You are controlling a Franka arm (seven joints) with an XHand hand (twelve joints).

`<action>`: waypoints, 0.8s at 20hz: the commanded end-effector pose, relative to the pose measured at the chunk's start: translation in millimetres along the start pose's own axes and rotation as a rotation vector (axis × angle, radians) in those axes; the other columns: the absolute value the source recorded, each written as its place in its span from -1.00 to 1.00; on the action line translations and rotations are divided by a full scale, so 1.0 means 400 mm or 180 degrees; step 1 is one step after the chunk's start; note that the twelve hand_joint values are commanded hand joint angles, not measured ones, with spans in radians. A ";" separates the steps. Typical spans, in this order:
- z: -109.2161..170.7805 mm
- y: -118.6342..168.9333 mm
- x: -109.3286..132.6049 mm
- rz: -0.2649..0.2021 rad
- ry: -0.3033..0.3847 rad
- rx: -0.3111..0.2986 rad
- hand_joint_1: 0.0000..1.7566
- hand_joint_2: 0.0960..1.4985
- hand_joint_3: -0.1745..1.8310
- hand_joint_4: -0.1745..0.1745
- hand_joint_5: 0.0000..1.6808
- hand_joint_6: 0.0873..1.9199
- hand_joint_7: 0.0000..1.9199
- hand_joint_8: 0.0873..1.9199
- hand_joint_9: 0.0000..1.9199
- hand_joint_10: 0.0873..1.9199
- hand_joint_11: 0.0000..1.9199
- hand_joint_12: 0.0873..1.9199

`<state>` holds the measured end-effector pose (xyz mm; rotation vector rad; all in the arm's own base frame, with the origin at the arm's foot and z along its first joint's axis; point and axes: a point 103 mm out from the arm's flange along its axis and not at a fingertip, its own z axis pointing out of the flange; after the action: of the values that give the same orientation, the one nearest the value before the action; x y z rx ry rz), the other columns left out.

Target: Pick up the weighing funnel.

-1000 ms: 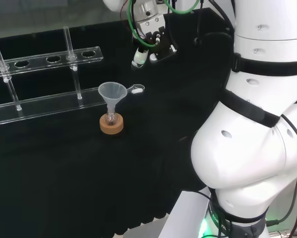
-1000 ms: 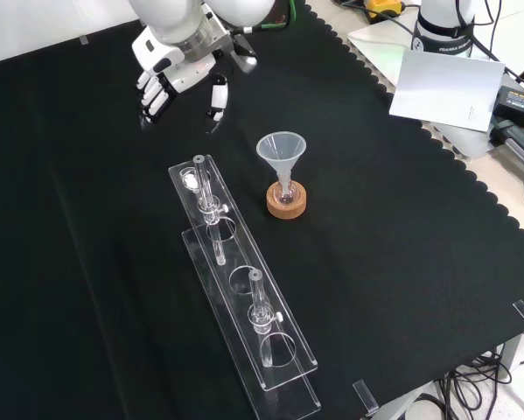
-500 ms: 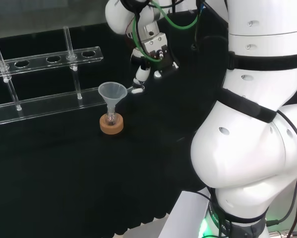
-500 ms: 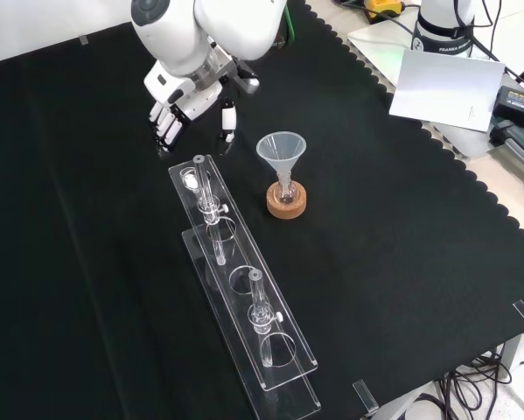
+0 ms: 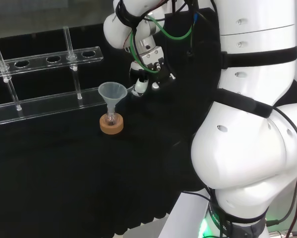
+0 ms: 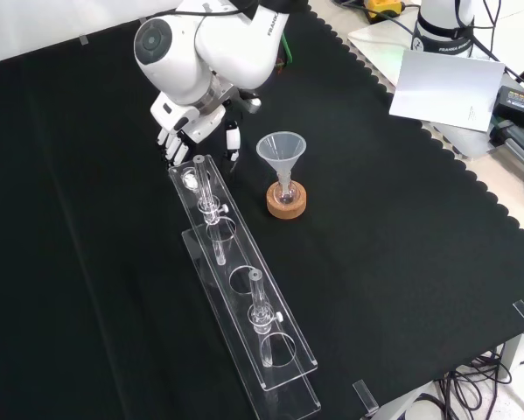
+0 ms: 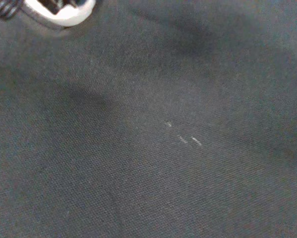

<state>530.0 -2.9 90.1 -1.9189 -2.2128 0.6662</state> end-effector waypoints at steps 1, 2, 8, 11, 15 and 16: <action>0.012 0.029 0.009 0.0079 -0.0069 -0.0086 -0.03 -0.23 -0.38 -0.15 -0.25 -0.98 -0.51 -0.35 -0.29 -0.49 -0.52 0.30; 0.010 0.033 0.006 0.0111 -0.0049 -0.0090 -0.02 -0.23 -0.37 -0.13 -0.23 -0.96 -0.50 -0.35 -0.28 -0.49 -0.51 0.30; 0.003 0.050 -0.010 0.0111 -0.0068 -0.0104 0.00 -0.24 -0.33 -0.08 -0.29 -0.59 -0.45 -0.37 -0.23 -0.55 -0.48 0.29; -0.001 0.056 -0.014 0.0134 -0.0066 -0.0106 0.01 -0.24 -0.32 -0.02 -0.27 -0.48 -0.43 -0.36 -0.21 -0.55 -0.46 0.28; -0.005 0.065 -0.016 0.0157 -0.0062 -0.0094 0.01 -0.23 -0.31 0.04 -0.23 -0.41 -0.42 -0.36 -0.20 -0.55 -0.43 0.27; -0.008 0.071 -0.015 0.0162 -0.0070 -0.0077 0.01 -0.23 -0.31 0.04 -0.22 -0.40 -0.41 -0.36 -0.19 -0.55 -0.42 0.26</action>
<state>553.1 -6.3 82.4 -1.9853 -2.2189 0.6552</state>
